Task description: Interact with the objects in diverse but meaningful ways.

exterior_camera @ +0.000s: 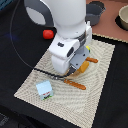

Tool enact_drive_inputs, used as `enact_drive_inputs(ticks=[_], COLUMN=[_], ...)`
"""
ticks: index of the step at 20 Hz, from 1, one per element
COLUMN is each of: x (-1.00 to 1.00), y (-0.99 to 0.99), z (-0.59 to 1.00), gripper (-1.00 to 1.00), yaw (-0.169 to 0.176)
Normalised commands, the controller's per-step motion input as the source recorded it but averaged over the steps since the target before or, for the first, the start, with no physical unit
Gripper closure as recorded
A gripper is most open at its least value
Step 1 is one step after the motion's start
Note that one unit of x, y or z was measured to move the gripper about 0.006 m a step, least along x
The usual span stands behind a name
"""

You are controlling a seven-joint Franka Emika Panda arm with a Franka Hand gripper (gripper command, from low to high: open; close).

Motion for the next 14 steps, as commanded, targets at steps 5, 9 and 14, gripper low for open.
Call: enact_drive_inputs(ticks=[5,9,14], x=[0.05,0.0,-0.06], y=[0.11,-0.06,0.03], z=[0.01,0.14,0.04], gripper=[1.0,1.0,1.0], yaw=[0.008,0.0,-0.005])
